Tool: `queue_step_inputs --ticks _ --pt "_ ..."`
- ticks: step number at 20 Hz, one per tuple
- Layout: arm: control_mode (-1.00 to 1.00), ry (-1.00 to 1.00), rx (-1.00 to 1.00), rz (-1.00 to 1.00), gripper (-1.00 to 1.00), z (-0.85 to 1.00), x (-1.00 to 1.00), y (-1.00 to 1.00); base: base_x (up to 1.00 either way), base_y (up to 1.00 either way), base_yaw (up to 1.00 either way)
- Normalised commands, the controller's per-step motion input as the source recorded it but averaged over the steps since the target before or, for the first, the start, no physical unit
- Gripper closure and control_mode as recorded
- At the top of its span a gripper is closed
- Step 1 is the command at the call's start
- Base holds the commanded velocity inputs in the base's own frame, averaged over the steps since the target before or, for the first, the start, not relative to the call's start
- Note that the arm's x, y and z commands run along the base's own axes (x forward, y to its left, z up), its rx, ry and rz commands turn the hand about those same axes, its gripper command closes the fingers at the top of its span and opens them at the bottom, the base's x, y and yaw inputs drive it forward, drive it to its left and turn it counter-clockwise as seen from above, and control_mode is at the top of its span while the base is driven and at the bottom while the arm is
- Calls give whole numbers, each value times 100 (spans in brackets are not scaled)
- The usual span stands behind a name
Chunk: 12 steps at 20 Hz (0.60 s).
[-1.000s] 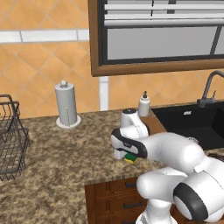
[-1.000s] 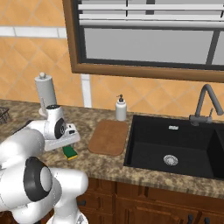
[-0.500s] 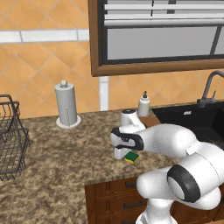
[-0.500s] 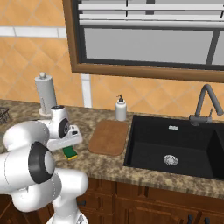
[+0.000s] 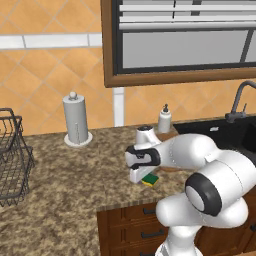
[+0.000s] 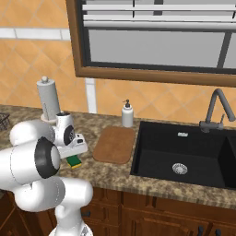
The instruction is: Pick up the sponge from the counter and clean the cutting board by briefly scrubbing or pressing down on the cutting board. Once finished, release the sponge.
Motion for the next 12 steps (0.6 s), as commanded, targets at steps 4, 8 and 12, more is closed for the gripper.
queue_step_inputs --ticks 4,8,12 --pt "-100 -1 0 0 -100 -26 -1 0 0 0 0" --pt "-100 -5 0 0 -100 -33 -6 0 0 0 0" --pt "-100 -8 0 0 100 -5 0 0 0 0 0"
